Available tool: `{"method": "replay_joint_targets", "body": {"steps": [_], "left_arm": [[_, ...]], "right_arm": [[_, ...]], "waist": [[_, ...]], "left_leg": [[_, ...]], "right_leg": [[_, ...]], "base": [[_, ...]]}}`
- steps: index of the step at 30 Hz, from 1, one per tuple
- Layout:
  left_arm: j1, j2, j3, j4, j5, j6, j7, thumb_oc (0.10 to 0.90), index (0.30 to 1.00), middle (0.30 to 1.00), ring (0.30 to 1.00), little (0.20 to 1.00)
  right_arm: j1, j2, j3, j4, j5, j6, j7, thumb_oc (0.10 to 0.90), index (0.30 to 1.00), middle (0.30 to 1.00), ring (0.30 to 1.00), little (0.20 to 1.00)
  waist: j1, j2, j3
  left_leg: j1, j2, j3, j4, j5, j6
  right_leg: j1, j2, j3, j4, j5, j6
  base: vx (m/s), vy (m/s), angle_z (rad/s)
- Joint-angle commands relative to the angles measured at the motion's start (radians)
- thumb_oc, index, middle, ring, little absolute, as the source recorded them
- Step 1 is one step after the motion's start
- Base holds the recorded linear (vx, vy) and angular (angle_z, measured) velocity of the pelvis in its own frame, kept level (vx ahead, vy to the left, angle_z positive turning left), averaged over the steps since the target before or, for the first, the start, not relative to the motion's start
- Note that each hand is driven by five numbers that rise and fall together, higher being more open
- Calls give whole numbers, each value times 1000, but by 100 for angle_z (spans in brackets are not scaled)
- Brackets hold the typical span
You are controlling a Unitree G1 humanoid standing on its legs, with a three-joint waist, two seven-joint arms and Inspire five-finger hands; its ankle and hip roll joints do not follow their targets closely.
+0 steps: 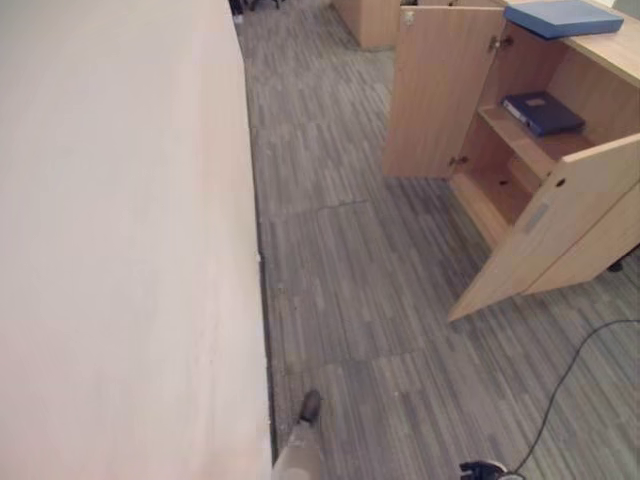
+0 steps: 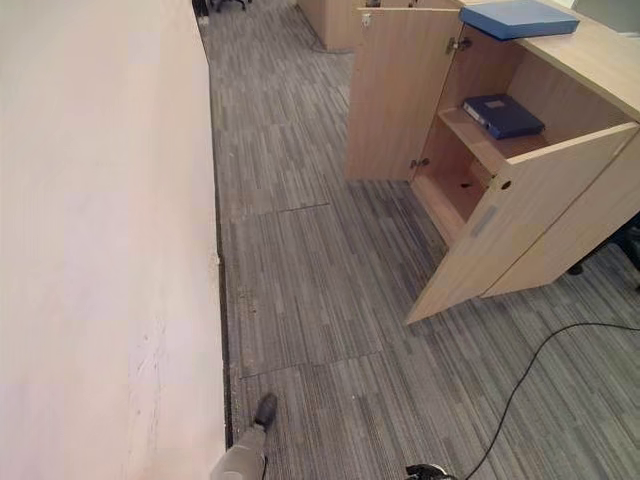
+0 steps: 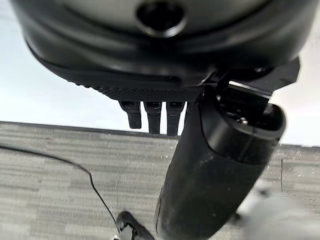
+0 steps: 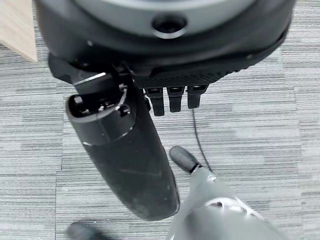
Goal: Put the empty folder in the office cabinet
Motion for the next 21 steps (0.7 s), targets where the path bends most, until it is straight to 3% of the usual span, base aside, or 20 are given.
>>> {"method": "replay_joint_targets", "body": {"steps": [1, 4, 5, 13, 14, 15, 16, 17, 18, 19, 21], "left_arm": [[-29, 109, -16, -4, 16, -48, 43, 800, 900, 900, 900, 900], [-33, 116, -14, -1, 24, -50, 46, 800, 900, 900, 900, 900], [-36, 125, -14, -4, 29, -53, 52, 800, 900, 900, 900, 900], [-37, 147, -14, -12, 44, -55, 55, 800, 900, 900, 900, 900], [-35, 148, -13, -11, 47, -54, 55, 800, 900, 900, 900, 900], [-35, 148, -13, -11, 47, -54, 55, 800, 900, 900, 900, 900], [-28, 149, -10, -11, 46, -48, 54, 800, 900, 900, 900, 900], [-23, 151, -9, -10, 49, -46, 51, 800, 900, 900, 900, 900], [-23, 151, -9, -11, 49, -46, 51, 800, 900, 900, 900, 900], [-10, 158, -7, -5, 52, -38, 48, 800, 900, 900, 900, 900], [-6, 159, -2, -6, 51, -35, 49, 800, 900, 900, 900, 900]], "right_arm": [[15, -5, 46, -5, 4, -18, 14, 800, 900, 900, 900, 900], [21, 7, 50, -7, 7, -19, 17, 800, 900, 900, 900, 900], [18, 19, 56, -13, 4, -16, 20, 800, 900, 900, 900, 900], [-4, 56, 70, -64, 11, -15, 28, 800, 900, 900, 900, 900], [-2, 59, 67, -73, 15, -16, 28, 800, 900, 900, 900, 900], [-2, 59, 67, -73, 15, -16, 28, 800, 900, 900, 900, 900], [-1, 63, 72, -90, 18, -14, 33, 800, 900, 900, 900, 900], [1, 67, 74, -98, 21, -15, 33, 800, 900, 900, 900, 900], [1, 67, 75, -98, 21, -15, 33, 800, 900, 900, 900, 900], [2, 76, 82, -108, 30, -19, 28, 800, 900, 900, 900, 900], [-6, 84, 97, -121, 39, -20, 28, 800, 900, 900, 900, 900]], "waist": [[26, -10, -74], [27, -18, -90], [32, -29, -101], [56, -77, -140], [57, -77, -142], [57, -79, -142], [53, -77, -134], [51, -71, -128], [51, -72, -127], [55, -74, -112], [56, -73, -87]], "left_leg": [[7, -50, -10, -2, 11, 34], [22, -69, 1, -2, -2, 43], [37, -99, 20, -2, -22, 62], [72, -248, 69, -2, -94, 144], [81, -272, 64, -2, -104, 156], [81, -274, 65, -2, -103, 157], [107, -323, 54, -2, -118, 188], [126, -340, 45, -2, -128, 198], [127, -341, 45, -2, -128, 198], [170, -361, 37, -2, -167, 209], [194, -351, 44, -2, -184, 217]], "right_leg": [[11, -15, -69, 7, -21, 53], [4, -44, -60, 7, -8, 73], [-1, -93, -52, 8, 14, 101], [-45, -304, -75, 121, 141, 190], [-55, -340, -82, 169, 180, 193], [-57, -343, -81, 172, 179, 194], [-91, -418, -76, 294, 291, 181], [-100, -443, -83, 348, 321, 168], [-100, -445, -83, 350, 320, 168], [-122, -485, -108, 439, 368, 172], [-176, -462, -130, 460, 339, 157]], "base": [[218, 186, -55], [160, 171, -22], [245, 307, -24], [174, 248, -20], [113, 195, 15], [138, 304, 18], [137, 305, 18], [136, 301, 22], [227, 220, 23], [210, 139, 30], [158, 77, 13]]}}
